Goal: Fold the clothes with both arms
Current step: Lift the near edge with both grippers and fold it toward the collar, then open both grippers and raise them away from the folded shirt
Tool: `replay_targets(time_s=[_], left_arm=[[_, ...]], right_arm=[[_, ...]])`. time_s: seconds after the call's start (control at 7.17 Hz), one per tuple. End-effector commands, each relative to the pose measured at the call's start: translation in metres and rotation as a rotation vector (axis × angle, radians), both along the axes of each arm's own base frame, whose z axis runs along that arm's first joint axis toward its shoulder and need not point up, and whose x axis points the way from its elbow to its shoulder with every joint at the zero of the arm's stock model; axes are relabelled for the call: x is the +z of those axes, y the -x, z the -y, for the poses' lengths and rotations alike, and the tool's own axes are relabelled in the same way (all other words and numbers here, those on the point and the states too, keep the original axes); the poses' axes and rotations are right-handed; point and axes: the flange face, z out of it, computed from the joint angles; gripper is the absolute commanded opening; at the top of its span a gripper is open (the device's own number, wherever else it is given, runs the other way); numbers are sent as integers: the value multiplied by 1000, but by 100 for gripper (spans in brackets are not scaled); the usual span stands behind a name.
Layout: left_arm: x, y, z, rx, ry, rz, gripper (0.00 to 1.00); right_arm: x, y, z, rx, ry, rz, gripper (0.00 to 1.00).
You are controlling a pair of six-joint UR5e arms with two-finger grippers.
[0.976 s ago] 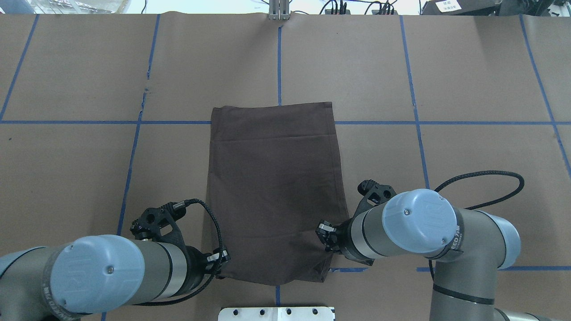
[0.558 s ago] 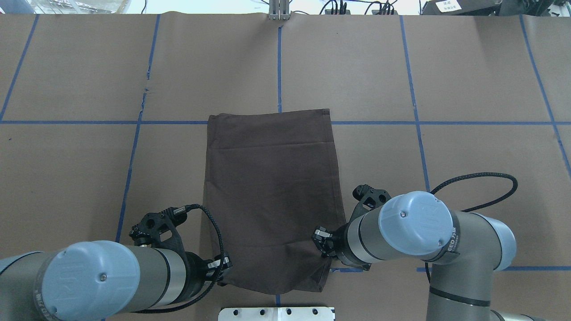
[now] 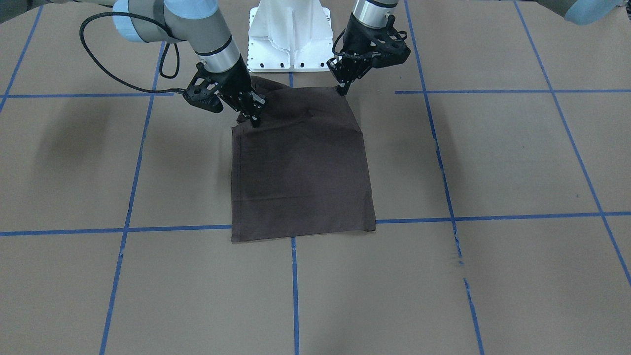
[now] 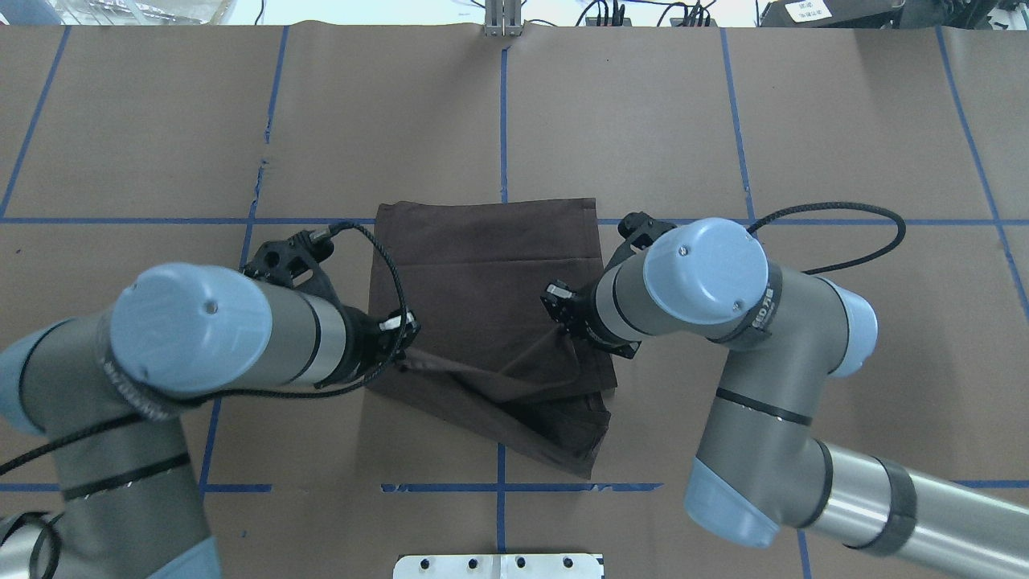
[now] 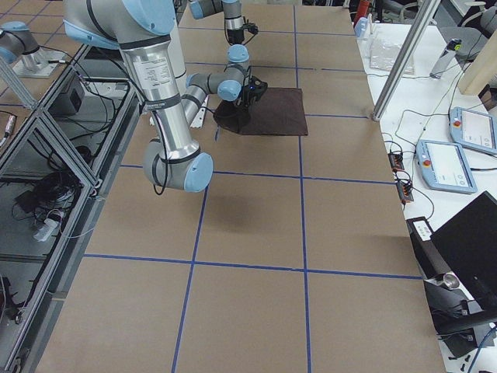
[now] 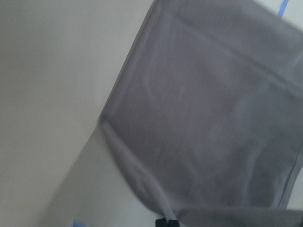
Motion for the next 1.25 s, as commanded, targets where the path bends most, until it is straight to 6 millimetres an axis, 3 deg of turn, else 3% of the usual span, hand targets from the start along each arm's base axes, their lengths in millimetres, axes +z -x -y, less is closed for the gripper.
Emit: replay_targets(time_s=[0.0,0.14,0.28,0.42,0.56,0.84,1.12], left_arm=[[46,-2,150,-85,-49,8,0],[69,-13,204,-112,-82,24,0],[93,-27,227,-126,-97,11,14],[102,-32,233,-100,-175,-1,99],[99,-33,233,-99,-183,-6,100],[95,-23,241,-110,-197,-9,100],[99,34,273,-77,-236,6,100]], right_arm=[[27,23,130,56,32,-3,0],[50,37,167,67,38,-29,0],[66,40,188,51,-7,-48,99],[60,29,199,55,-33,-42,100],[48,19,210,55,-31,-23,100],[55,3,227,72,-12,-29,100],[45,-1,227,-57,-139,-45,100]])
